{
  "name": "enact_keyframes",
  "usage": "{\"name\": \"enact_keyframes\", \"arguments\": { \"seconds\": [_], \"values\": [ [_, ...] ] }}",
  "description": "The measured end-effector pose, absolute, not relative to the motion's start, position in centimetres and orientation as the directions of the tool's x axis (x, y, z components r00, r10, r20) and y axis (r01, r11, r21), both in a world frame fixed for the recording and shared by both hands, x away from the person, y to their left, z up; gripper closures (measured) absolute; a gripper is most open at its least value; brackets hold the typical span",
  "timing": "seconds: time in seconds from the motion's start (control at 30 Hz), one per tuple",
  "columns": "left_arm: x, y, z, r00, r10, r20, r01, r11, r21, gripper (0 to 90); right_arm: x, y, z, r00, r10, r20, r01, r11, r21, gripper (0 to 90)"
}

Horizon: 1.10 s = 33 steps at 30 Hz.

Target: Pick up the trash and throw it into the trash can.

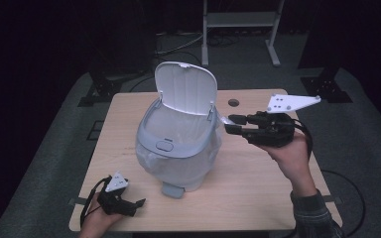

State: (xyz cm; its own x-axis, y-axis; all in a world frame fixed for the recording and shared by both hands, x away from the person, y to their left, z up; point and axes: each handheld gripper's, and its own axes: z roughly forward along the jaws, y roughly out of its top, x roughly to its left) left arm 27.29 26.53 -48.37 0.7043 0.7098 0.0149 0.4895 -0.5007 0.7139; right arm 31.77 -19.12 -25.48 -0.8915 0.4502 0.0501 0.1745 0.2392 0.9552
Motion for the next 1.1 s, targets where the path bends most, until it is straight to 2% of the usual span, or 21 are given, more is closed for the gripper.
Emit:
{"name": "enact_keyframes", "arguments": {
  "seconds": [1.1],
  "values": [
    [27.3,26.5,-48.4,0.704,0.71,0.015,0.49,-0.501,0.714,0.0,34.6,-13.1,-23.2,-0.915,0.4,0.046,0.147,0.224,0.963,64.9]
  ]
}}
